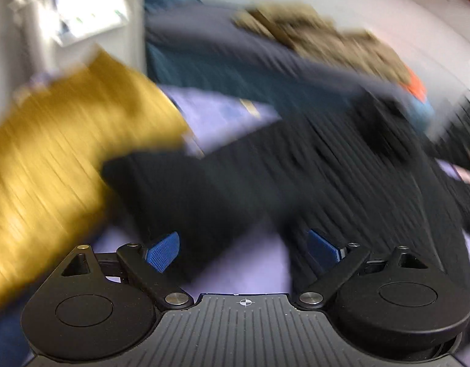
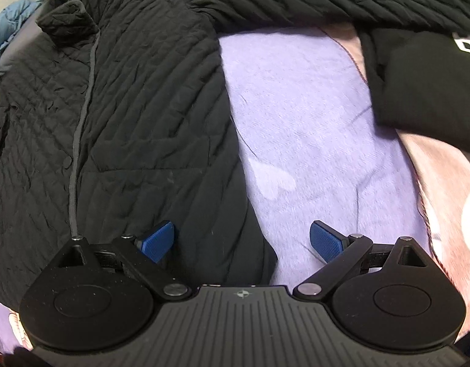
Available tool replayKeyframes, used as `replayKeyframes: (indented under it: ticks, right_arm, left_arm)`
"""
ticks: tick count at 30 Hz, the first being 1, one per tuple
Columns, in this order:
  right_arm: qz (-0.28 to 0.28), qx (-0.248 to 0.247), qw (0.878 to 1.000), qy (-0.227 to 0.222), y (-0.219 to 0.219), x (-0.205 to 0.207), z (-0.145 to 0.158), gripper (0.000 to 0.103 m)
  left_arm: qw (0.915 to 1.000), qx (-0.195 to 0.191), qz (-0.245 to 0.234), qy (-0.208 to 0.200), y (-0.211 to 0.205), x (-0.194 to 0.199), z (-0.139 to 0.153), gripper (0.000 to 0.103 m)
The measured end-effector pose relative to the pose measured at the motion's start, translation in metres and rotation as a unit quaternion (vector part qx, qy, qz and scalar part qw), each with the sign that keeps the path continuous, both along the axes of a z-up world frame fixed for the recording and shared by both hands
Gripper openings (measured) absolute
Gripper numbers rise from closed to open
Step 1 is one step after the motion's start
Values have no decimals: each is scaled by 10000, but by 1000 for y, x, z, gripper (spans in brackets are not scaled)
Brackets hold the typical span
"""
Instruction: Fold large clothes
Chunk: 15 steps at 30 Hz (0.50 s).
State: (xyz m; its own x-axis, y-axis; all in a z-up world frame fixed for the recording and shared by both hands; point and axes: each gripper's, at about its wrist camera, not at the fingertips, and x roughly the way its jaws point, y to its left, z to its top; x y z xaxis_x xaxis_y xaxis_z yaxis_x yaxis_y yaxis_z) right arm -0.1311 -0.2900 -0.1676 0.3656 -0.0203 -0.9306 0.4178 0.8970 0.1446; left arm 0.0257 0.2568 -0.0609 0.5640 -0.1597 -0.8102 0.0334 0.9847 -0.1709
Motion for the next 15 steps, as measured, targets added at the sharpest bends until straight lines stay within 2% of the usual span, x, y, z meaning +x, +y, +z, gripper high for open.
replayKeyframes:
  ticks: [5,7,11,13,15]
  right_arm:
    - [-70,321,9994,-110,-8,-4,-5,96]
    - [-124,522,9984,-167,-11,-6,-7,96]
    - [-137,865,9961,-78,-13,-7,-20,95]
    - [-122,927,9956,-70,-10,-6,-28,97]
    - [-80,848,9963,-140,-7,-4,-29,99]
  left_arm:
    - [9940,-417,-570,836,-41,-36,-59,103]
    - [9918,-447,-592,1042,-52,-44,-76,103]
    - [9851,-907,-618,1326,-68,-49,-100,103]
    - [9823,-860,-792,1463,-81,-50,-111,103]
    - [9850,-625,-791,1402,-93,-51,-114,103]
